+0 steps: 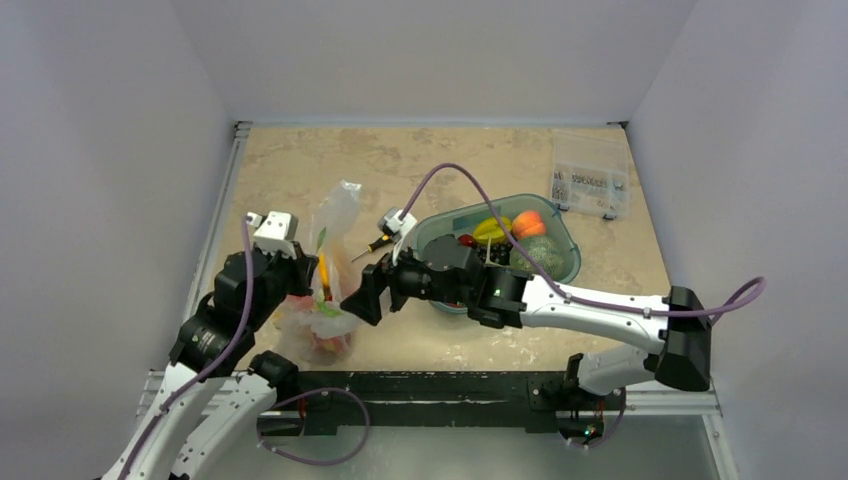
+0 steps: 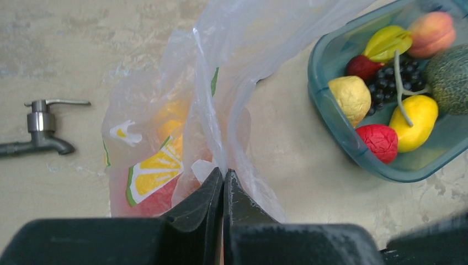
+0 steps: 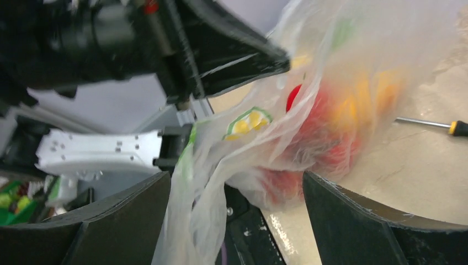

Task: Take the fake fruits out of the plastic bag
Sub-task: Adjust the plastic bag at the center of the board.

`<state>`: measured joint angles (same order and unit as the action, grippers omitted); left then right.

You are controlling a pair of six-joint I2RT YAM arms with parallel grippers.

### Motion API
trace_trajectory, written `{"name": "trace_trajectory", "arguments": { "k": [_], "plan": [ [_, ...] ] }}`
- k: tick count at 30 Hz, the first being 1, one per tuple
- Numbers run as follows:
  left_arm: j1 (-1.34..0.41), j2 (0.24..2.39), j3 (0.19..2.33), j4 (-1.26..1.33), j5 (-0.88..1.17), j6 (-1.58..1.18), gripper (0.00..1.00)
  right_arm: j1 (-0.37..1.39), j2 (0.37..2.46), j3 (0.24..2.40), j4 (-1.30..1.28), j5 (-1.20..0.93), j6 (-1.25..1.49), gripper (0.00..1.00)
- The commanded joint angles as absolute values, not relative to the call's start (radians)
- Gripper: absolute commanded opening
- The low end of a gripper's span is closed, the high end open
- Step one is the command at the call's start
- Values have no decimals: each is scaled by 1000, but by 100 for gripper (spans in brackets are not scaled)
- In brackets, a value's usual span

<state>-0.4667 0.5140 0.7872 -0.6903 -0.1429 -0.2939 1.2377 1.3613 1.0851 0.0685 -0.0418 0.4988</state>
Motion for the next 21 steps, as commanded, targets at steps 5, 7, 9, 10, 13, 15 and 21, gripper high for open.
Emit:
{"name": "trace_trajectory", "arguments": {
  "k": [5,7,9,10,13,15,21],
  "plan": [
    [-462,408,740,-533,-110,-216,0,1070,1347,1076,168,-138,696,91],
    [-462,413,749,-551,-98,-215,0,1040,1392,1110,133,-124,726,91],
    [-462,406,746,-547,-87,-217,0,1027,1450,1167,87,-114,733,90],
    [-461,402,742,-542,-81,-214,0,1028,1485,1197,62,-119,725,90],
    [-462,394,741,-540,-66,-209,0,1034,1581,1240,42,-109,728,91],
    [-462,385,738,-541,-52,-221,0,1041,1628,1243,96,-132,760,95],
    [-462,352,734,-542,-71,-225,0,1092,1768,1292,105,-10,878,88]
  ]
}}
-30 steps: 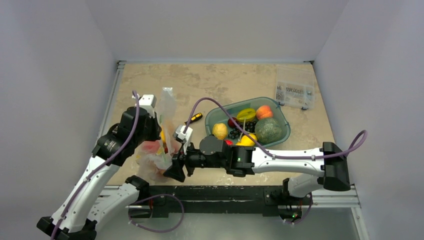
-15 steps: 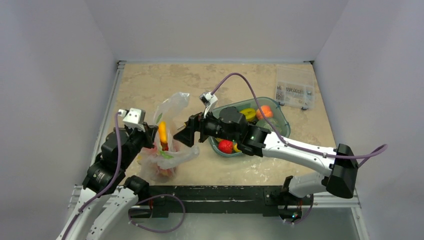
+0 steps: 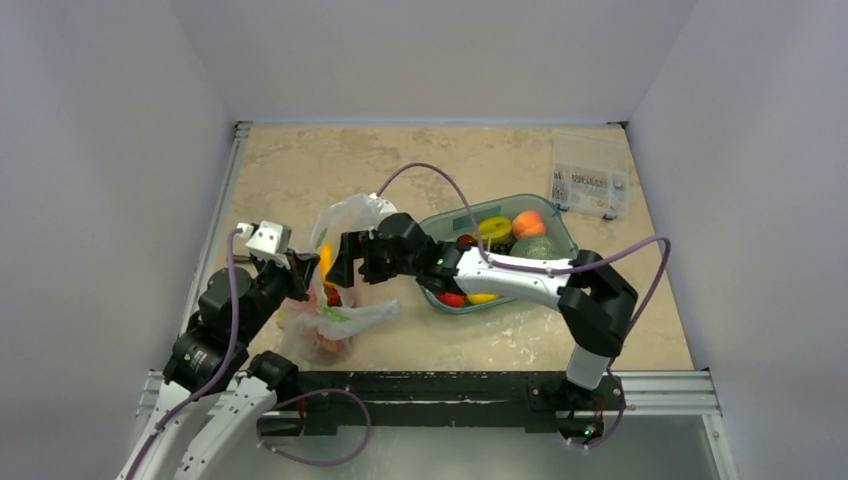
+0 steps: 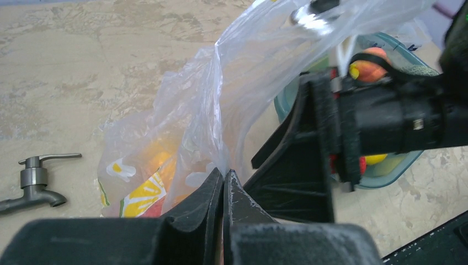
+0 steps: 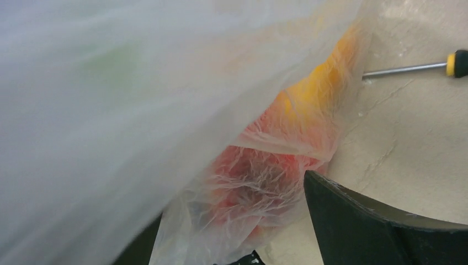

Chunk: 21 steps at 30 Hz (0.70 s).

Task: Take the fake fruits out of the plastic bag
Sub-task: Adjust the plastic bag at the center of the board.

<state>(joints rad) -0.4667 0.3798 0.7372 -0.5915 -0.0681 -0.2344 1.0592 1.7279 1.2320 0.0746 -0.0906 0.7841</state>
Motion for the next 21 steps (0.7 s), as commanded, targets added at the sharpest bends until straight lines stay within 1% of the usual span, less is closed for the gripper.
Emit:
{"name": "trace_trajectory", "arguments": {
  "k": [1,2,3,4,5,6,7,9,12,15,18,21],
  "plan": [
    [-462,341,735,-545,-95,-228,0,1095,1778,1279,108,13,888,78],
    [-462,330,735,-550,-125,-233,0,1095,1781,1258,121,32,896,65],
    [-461,319,738,-559,-171,-239,0,1094,1778,1230,149,29,912,49],
    [-462,307,742,-572,-228,-245,0,1084,1771,1193,196,36,914,30],
    [-462,294,749,-588,-302,-252,0,1067,1762,1158,240,22,906,18],
    [-462,279,752,-603,-363,-260,0,1049,1754,1127,273,6,885,7],
    [-462,255,754,-614,-420,-269,0,1026,1742,1103,282,2,861,0],
    [-462,207,750,-630,-520,-283,0,984,1700,1049,290,2,793,0],
    [-462,138,742,-640,-609,-291,0,924,1655,987,318,-96,652,0],
    [-462,75,733,-634,-630,-290,0,896,1620,957,291,-103,564,0],
    [-461,24,717,-613,-637,-279,0,882,1593,929,300,-116,537,0],
    [-462,11,719,-620,-634,-279,0,882,1613,939,294,-139,516,0]
  ]
}}
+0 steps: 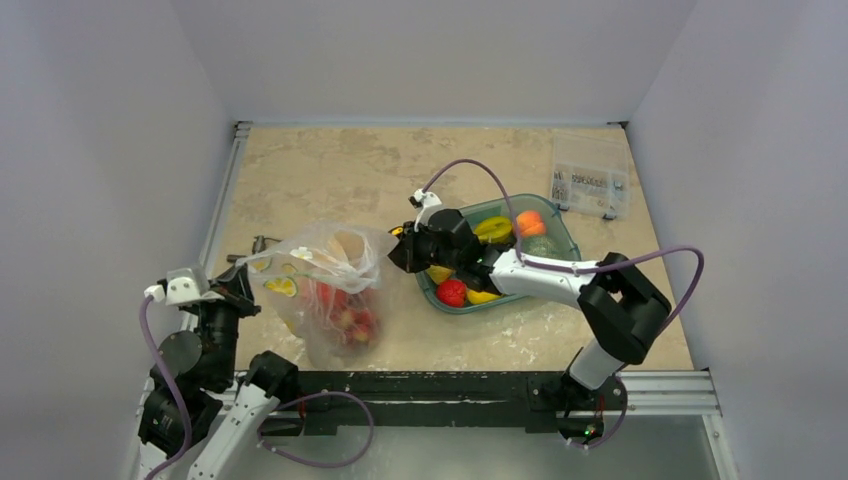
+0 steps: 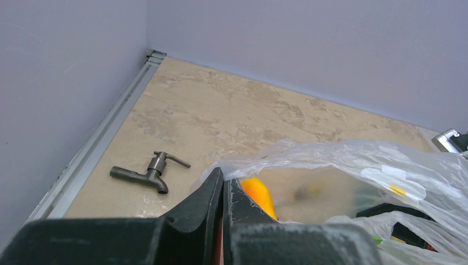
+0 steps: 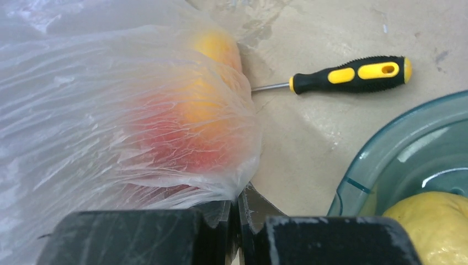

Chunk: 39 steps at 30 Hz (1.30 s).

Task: Take the fake fruits out of the plastic bag
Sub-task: Adjust the plastic bag at the center of the board.

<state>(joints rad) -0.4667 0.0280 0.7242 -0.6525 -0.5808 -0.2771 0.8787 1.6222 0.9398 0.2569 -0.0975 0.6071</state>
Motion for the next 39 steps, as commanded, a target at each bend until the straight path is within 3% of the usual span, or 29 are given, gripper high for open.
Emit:
{"name": "trace_trajectory", "arguments": {
  "k": [1,2,4,10,14,16,25,33,36,38,39],
  "plan": [
    [-462,12,716,-619,-632,-278,0,882,1619,951,281,-141,515,0],
    [-462,14,713,-615,-626,-276,0,881,1619,958,265,-131,514,2],
    [-462,37,714,-608,-592,-267,0,883,1605,972,226,-114,511,25],
    [-462,168,732,-598,-429,-251,0,884,1456,1008,53,-87,470,72],
    [-461,203,739,-600,-386,-247,0,884,1272,913,98,-93,385,91],
    [-462,206,737,-599,-374,-250,0,884,1192,824,174,-96,342,95],
    [-461,203,737,-603,-390,-252,0,886,1074,772,390,-422,239,96],
    [-462,199,736,-606,-394,-258,0,958,1242,959,435,-458,291,94],
    [-462,204,735,-608,-389,-269,0,1063,1293,979,466,-427,306,80],
    [-462,212,736,-609,-408,-290,0,1137,1299,951,495,-353,292,56],
    [-461,216,736,-610,-423,-304,0,1161,1301,924,521,-328,291,40]
  ]
}}
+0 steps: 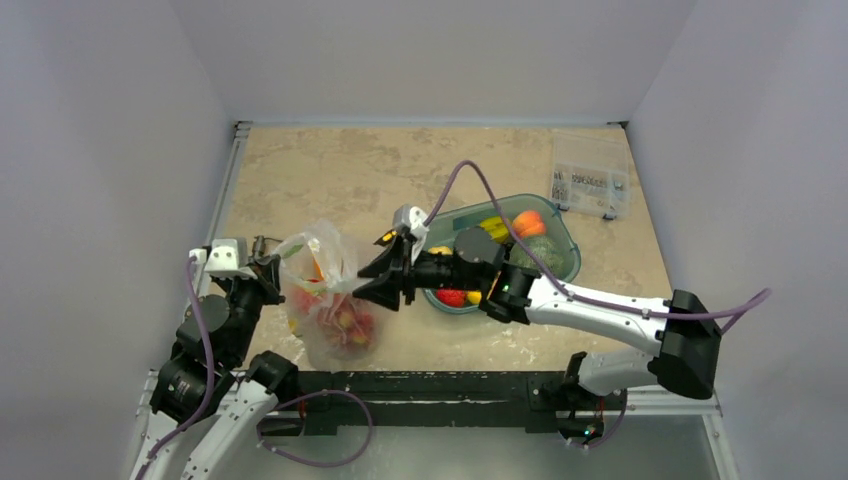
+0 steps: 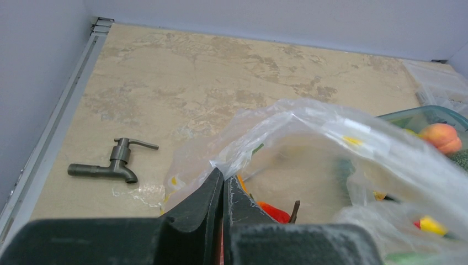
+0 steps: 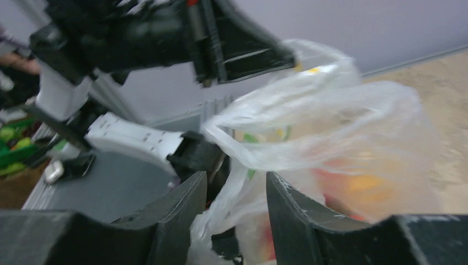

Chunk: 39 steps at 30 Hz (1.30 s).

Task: Take the fake fruits out of the plastic bag
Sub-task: Adjust the plastic bag at the center of the board.

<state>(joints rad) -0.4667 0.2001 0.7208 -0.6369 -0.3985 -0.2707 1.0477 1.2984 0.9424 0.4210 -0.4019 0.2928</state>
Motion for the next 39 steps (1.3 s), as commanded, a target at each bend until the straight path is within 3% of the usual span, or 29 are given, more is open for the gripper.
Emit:
{"name": "trace_trajectory", "arguments": {
  "k": [1,4,5,11,15,20,24,29,32,34,39],
  "plan": [
    [-461,223,737,-613,-439,-324,0,1185,1304,901,531,-292,282,27],
    [-462,291,783,-674,-491,-419,0,1256,1325,874,460,-185,186,2],
    [-462,333,813,-699,-513,-448,0,1276,1335,866,440,-157,155,0],
    [-458,660,1066,-810,-611,-508,0,1390,1473,854,368,-83,59,0],
    [-449,717,1146,-783,-608,-456,0,1472,1631,890,366,-70,86,0],
    [-448,604,976,-660,-487,-388,0,1500,1854,936,469,-132,222,0],
    [-447,503,845,-632,-446,-354,0,1495,1826,922,499,-65,282,0],
    [-448,434,816,-622,-437,-311,0,1468,1741,932,432,-117,294,40],
    [-448,424,798,-610,-425,-299,0,1442,1635,916,377,-122,327,59],
    [-448,423,799,-620,-423,-300,0,1436,1546,891,359,-124,339,66],
    [-448,407,792,-617,-408,-282,0,1432,1361,889,249,-75,358,73]
  ]
}}
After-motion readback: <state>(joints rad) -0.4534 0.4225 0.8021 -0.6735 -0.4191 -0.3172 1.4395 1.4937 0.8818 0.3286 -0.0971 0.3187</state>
